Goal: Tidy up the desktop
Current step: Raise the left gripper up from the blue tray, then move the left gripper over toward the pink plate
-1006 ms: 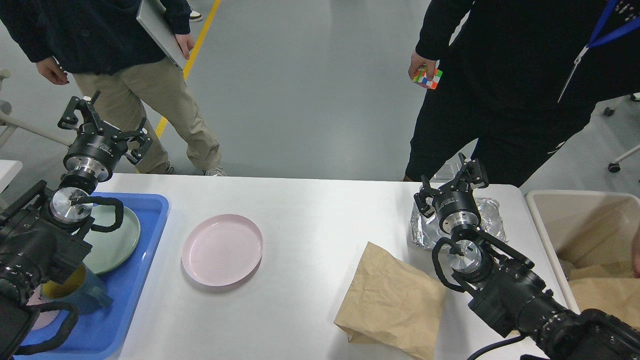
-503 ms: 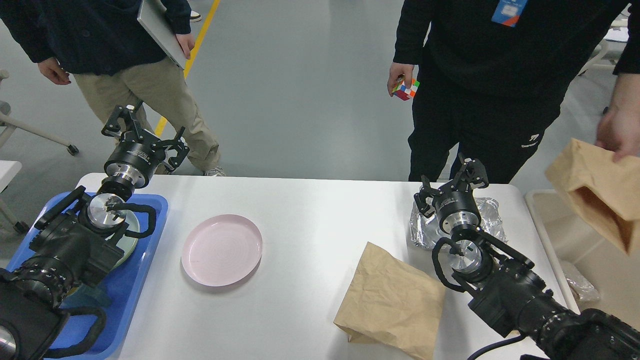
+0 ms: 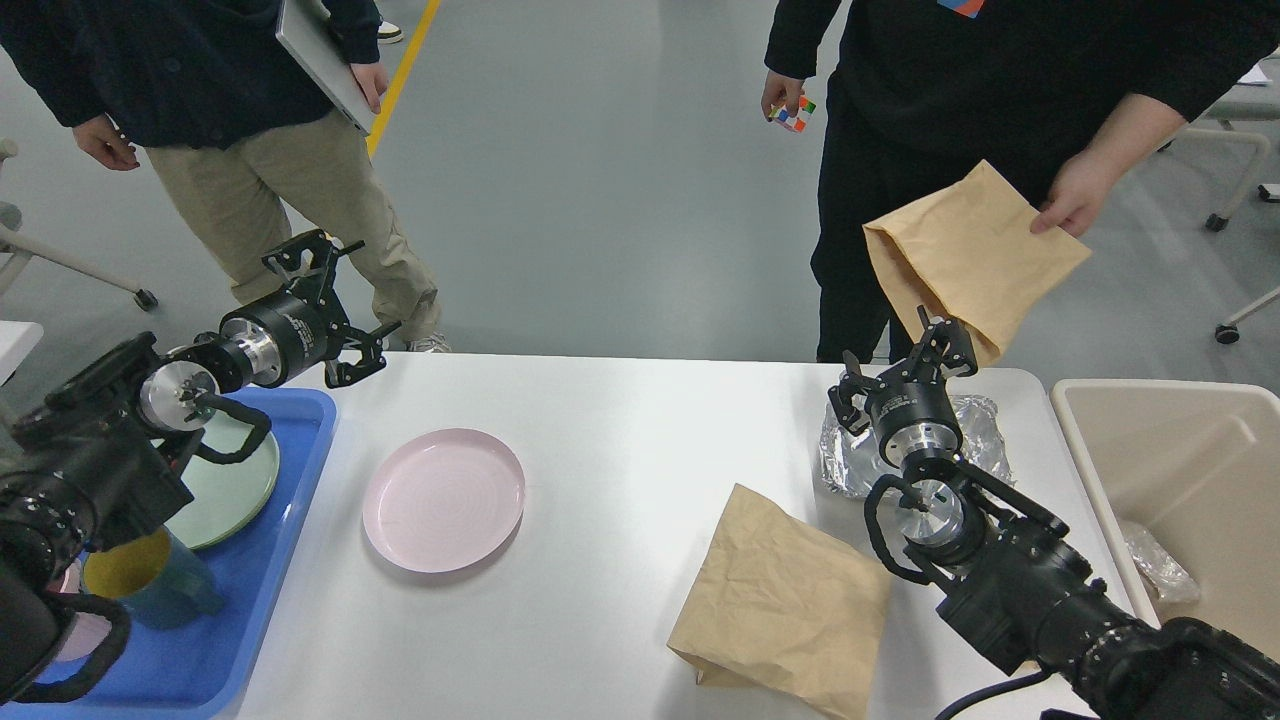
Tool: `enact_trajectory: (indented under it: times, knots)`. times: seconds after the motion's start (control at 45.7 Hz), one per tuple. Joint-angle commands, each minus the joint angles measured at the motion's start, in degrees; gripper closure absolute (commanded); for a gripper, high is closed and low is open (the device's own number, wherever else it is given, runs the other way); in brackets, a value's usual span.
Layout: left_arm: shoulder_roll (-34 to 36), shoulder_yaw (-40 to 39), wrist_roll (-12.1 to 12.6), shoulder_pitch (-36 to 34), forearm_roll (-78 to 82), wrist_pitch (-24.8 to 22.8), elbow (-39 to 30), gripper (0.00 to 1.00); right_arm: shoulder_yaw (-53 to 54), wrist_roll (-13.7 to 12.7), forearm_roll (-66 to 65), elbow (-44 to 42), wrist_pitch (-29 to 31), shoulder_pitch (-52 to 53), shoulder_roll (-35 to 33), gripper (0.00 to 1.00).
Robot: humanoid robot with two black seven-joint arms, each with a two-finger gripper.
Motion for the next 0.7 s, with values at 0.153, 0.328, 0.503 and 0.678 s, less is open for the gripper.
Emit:
enact_trajectory:
  times: [0.153, 0.328, 0.503, 0.678]
  knots:
    - [0.25, 26.39, 19.24, -8.70, 0.03, -0.96, -0.27, 0.03, 0.00, 0.00, 0.00, 0.05, 0.00, 0.00, 0.00, 0.00]
    - [0.33, 30.80, 24.09, -10.98, 0.03, -1.22, -0.27, 0.03, 0.00, 0.00, 0.00, 0.05, 0.00, 0.00, 0.00, 0.00]
    - [0.25, 30.89, 24.18, -11.95, 0.03, -1.31, -0.27, 0.03, 0.00, 0.00, 0.00, 0.05, 0.00, 0.00, 0.00, 0.00]
    - [0.25, 32.38, 24.09, -12.39, 0.21, -1.57, -0.27, 0.03, 0.00, 0.00, 0.00, -0.04, 0.00, 0.00, 0.00, 0.00]
